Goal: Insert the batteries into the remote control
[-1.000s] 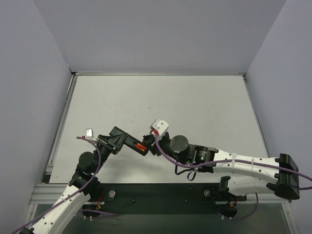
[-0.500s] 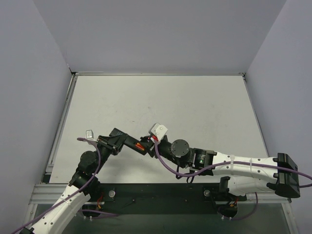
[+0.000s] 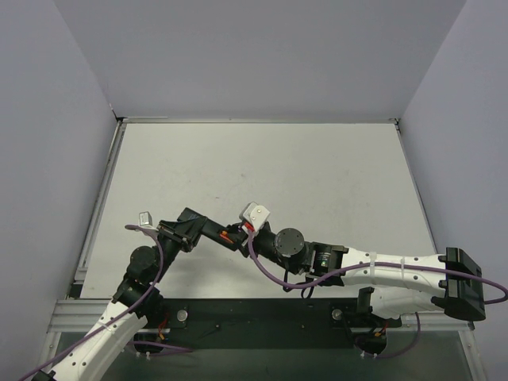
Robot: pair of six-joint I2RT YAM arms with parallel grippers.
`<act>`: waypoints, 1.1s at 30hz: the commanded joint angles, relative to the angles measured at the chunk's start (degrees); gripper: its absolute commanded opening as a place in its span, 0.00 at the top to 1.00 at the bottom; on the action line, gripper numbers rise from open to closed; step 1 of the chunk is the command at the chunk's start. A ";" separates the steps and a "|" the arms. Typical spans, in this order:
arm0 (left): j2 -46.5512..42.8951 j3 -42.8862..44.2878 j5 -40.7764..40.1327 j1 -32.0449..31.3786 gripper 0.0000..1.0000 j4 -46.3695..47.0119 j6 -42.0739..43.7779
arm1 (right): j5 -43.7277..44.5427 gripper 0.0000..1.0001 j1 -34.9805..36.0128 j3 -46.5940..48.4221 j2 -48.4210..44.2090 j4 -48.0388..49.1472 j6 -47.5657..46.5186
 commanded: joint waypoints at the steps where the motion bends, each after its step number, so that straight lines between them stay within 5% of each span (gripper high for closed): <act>1: -0.55 -7.98 -0.46 0.12 1.00 4.81 -1.96 | -0.73 0.84 0.36 -0.12 0.08 4.19 0.10; 33: -0.38 -7.19 1.38 0.12 1.00 10.60 -3.01 | -8.45 0.83 -3.50 -4.95 -0.01 6.64 2.20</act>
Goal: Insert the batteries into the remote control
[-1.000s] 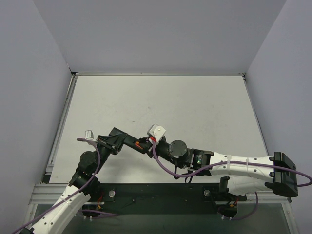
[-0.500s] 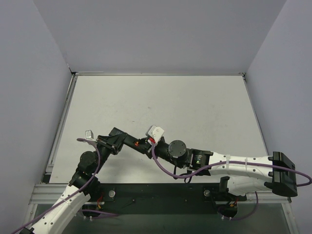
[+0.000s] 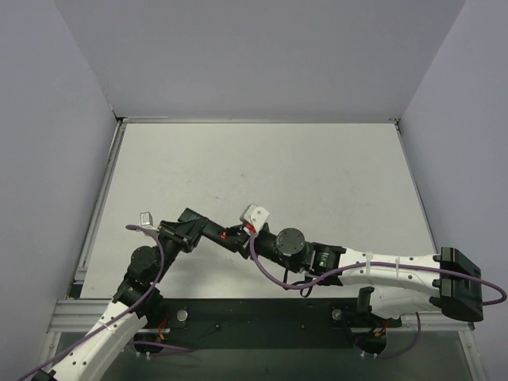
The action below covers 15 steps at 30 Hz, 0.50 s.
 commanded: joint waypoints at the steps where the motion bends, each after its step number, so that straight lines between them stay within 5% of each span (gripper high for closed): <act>1: 0.45 -6.71 1.40 0.12 1.00 10.80 -2.95 | -5.27 0.83 -2.58 -2.46 -1.08 2.45 3.06; 15: 2.65 -5.47 2.11 0.12 1.00 13.09 -3.83 | -11.25 0.83 -3.03 -3.69 -0.55 7.81 2.53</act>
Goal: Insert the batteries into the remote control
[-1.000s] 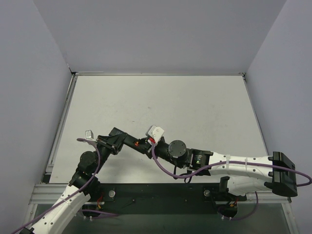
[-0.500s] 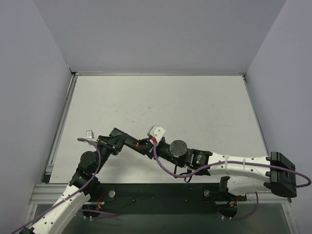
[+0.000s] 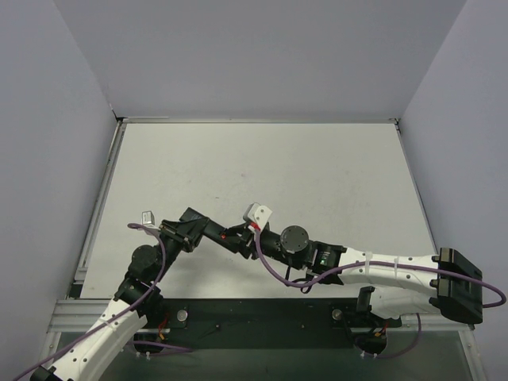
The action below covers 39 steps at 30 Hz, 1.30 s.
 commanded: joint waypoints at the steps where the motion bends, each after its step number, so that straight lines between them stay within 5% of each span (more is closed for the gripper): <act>1: 0.44 -5.23 0.84 0.12 1.00 11.28 -4.04 | -4.57 0.83 -0.54 -0.59 -0.29 3.14 0.54; 39: 0.27 -6.20 0.84 0.12 1.00 10.31 -6.42 | 2.20 0.83 -0.45 -0.59 1.38 10.52 -4.20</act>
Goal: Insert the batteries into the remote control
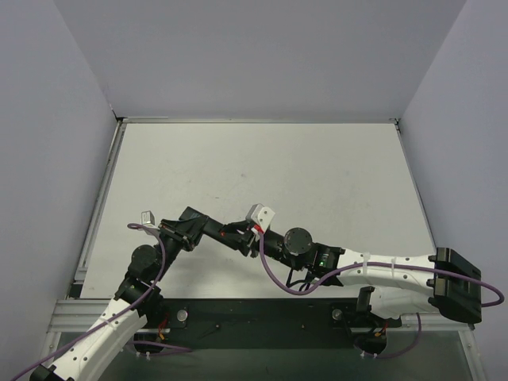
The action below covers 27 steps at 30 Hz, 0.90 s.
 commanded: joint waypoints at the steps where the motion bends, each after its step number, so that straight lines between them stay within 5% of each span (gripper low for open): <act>1: -1.08 -6.20 1.10 0.12 1.00 7.82 -3.47 | 1.11 0.83 0.01 1.33 0.90 3.07 -1.34; 27: -3.63 -7.52 0.49 0.12 1.00 9.58 -4.52 | -4.42 0.83 -3.86 0.10 -0.51 -6.06 6.04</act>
